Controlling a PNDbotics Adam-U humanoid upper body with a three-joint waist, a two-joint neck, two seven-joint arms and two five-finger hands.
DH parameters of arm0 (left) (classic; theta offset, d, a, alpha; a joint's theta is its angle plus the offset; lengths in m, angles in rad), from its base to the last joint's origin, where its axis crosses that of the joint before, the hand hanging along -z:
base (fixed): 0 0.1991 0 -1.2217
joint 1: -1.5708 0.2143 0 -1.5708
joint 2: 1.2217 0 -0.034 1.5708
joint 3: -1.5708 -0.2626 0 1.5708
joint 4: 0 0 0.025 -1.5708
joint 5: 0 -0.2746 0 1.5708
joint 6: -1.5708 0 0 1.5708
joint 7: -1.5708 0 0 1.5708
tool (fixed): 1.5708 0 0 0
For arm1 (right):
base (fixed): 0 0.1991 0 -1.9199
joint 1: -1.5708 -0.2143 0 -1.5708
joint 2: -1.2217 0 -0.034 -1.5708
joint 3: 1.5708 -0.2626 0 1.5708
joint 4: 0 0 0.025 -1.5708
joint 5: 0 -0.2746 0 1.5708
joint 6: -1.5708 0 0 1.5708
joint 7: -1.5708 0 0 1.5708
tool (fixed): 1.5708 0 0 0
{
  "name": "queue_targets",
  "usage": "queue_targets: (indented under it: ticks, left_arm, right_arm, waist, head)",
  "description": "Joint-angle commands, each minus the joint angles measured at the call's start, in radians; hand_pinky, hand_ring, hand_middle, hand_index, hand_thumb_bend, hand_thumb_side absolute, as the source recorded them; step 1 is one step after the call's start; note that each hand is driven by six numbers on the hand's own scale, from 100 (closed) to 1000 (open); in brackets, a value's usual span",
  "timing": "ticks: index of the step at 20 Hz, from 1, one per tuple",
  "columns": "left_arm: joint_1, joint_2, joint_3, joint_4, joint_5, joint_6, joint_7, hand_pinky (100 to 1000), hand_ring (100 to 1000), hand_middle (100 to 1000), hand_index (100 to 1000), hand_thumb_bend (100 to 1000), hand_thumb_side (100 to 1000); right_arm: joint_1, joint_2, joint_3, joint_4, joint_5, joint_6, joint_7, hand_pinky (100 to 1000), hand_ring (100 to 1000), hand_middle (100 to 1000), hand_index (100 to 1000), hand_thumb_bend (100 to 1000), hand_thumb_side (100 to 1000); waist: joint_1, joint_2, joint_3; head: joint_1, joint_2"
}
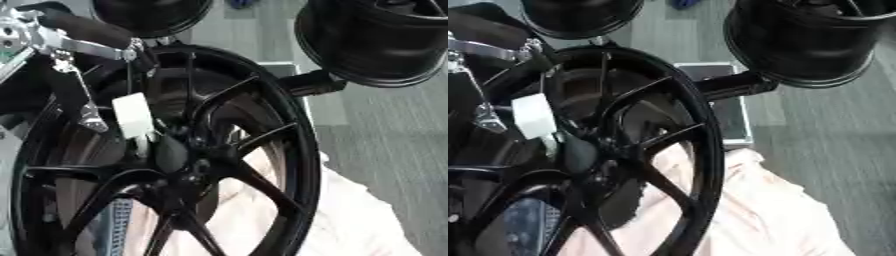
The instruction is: Pull the pin out of the wheel hub.
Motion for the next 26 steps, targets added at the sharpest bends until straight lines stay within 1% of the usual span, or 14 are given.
queue_targets:
  ticks: [1, 2, 4, 8, 10, 14, 19, 21, 24, 26]
  left_arm:
    - [-0.027, 0.008, 0.019, -0.015, 0.017, -0.027, -0.026, 787, 612, 476, 566, 516, 109]
    - [-0.029, 0.007, 0.023, -0.016, 0.019, -0.025, -0.026, 753, 550, 375, 504, 501, 110]
    - [-0.031, 0.006, 0.028, -0.017, 0.012, -0.022, -0.026, 730, 513, 319, 455, 505, 106]
    - [-0.029, 0.006, 0.028, -0.016, -0.018, -0.031, -0.026, 709, 469, 265, 399, 523, 100]
    - [-0.032, 0.003, 0.037, -0.016, -0.020, -0.034, -0.026, 693, 442, 223, 356, 528, 128]
    - [-0.040, -0.003, 0.061, -0.012, -0.013, -0.014, -0.016, 666, 416, 178, 309, 529, 189]
    - [-0.052, -0.007, 0.090, -0.021, -0.009, 0.016, 0.030, 647, 396, 154, 288, 518, 210]
    - [-0.064, -0.006, 0.122, -0.035, -0.004, 0.027, 0.063, 644, 393, 149, 283, 505, 206]
    - [-0.084, 0.003, 0.203, -0.049, 0.005, 0.040, 0.144, 641, 387, 144, 279, 492, 184]
    - [-0.088, 0.023, 0.260, -0.043, 0.002, 0.049, 0.198, 645, 389, 145, 280, 489, 171]
  right_arm:
    - [-0.004, -0.011, -0.006, -0.012, -0.005, -0.002, 0.001, 460, 616, 560, 736, 100, 472]
    - [-0.004, -0.011, -0.007, -0.012, -0.005, -0.003, 0.001, 460, 616, 560, 737, 100, 472]
    - [-0.004, -0.010, -0.007, -0.012, -0.006, -0.003, 0.002, 461, 616, 560, 737, 100, 473]
    - [-0.005, -0.009, -0.007, -0.012, -0.007, -0.005, 0.001, 461, 616, 561, 737, 100, 473]
    - [-0.005, -0.009, -0.007, -0.012, -0.007, -0.005, 0.001, 461, 616, 561, 737, 100, 473]
    - [-0.004, -0.009, -0.008, -0.012, -0.007, -0.006, 0.000, 461, 616, 561, 737, 100, 471]
    - [-0.002, -0.009, -0.009, -0.012, -0.007, -0.006, 0.001, 462, 616, 561, 737, 100, 470]
    - [0.000, -0.009, -0.010, -0.012, -0.006, -0.005, 0.001, 462, 617, 561, 737, 100, 470]
    - [0.004, -0.010, -0.011, -0.012, -0.004, -0.005, 0.000, 462, 617, 561, 737, 100, 470]
    - [0.008, -0.011, -0.012, -0.012, -0.002, -0.004, -0.001, 462, 617, 561, 737, 100, 470]
  waist:
    - [0.001, -0.017, -0.002]
    - [0.001, -0.017, -0.001]
    - [0.001, -0.017, -0.001]
    - [0.002, -0.017, -0.002]
    - [0.002, -0.017, -0.001]
    - [0.001, -0.018, 0.000]
    - [-0.001, -0.020, 0.001]
    - [-0.001, -0.022, 0.003]
    - [-0.003, -0.026, 0.008]
    - [-0.004, -0.028, 0.014]
  head:
    - [0.002, -0.014]
    - [0.002, -0.014]
    - [0.001, -0.015]
    - [0.002, -0.017]
    - [0.002, -0.017]
    - [0.001, -0.018]
    - [-0.002, -0.016]
    - [-0.003, -0.014]
    - [-0.007, -0.010]
    - [-0.011, -0.006]
